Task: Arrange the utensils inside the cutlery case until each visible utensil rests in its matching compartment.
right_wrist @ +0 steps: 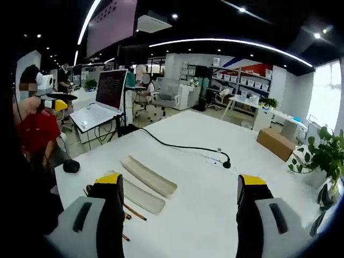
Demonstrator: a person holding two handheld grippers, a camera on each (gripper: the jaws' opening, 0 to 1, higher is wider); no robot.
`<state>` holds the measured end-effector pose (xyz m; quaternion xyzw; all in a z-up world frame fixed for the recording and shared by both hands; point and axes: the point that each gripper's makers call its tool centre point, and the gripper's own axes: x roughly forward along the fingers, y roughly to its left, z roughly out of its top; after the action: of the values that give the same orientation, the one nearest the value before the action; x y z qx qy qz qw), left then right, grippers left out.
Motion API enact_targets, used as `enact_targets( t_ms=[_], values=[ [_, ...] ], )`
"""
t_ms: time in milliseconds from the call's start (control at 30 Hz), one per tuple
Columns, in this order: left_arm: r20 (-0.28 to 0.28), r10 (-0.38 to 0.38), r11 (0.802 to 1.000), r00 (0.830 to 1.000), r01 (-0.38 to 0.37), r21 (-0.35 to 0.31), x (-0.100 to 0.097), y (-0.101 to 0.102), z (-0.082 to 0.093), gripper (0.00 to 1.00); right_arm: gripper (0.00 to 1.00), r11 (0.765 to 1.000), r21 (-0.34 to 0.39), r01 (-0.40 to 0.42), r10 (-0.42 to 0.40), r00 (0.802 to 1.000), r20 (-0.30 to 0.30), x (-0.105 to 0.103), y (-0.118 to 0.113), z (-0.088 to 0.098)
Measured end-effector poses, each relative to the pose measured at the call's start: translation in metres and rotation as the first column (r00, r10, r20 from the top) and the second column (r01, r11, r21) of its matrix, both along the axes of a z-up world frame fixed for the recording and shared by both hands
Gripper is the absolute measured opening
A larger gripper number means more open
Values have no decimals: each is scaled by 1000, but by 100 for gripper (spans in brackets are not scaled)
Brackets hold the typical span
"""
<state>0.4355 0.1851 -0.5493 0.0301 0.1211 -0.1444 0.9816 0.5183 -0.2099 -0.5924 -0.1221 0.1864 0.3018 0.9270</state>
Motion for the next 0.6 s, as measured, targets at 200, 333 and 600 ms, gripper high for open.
enact_targets(
  t_ms=[200,333,600],
  values=[
    [-35,-11,1000,999,11,-5,0,5,-8,74,84,999,-32,-9,9,1000,5,2,5,-1],
    [-45,-32,999,998,32,4,6,1,-12,75,84,998,-62,-32,33,999,12,-2,7,0],
    [33,-78,981,996,71,179,21,-11,-2,89,84,996,-91,12,-10,1000,20,-3,-12,4]
  ],
)
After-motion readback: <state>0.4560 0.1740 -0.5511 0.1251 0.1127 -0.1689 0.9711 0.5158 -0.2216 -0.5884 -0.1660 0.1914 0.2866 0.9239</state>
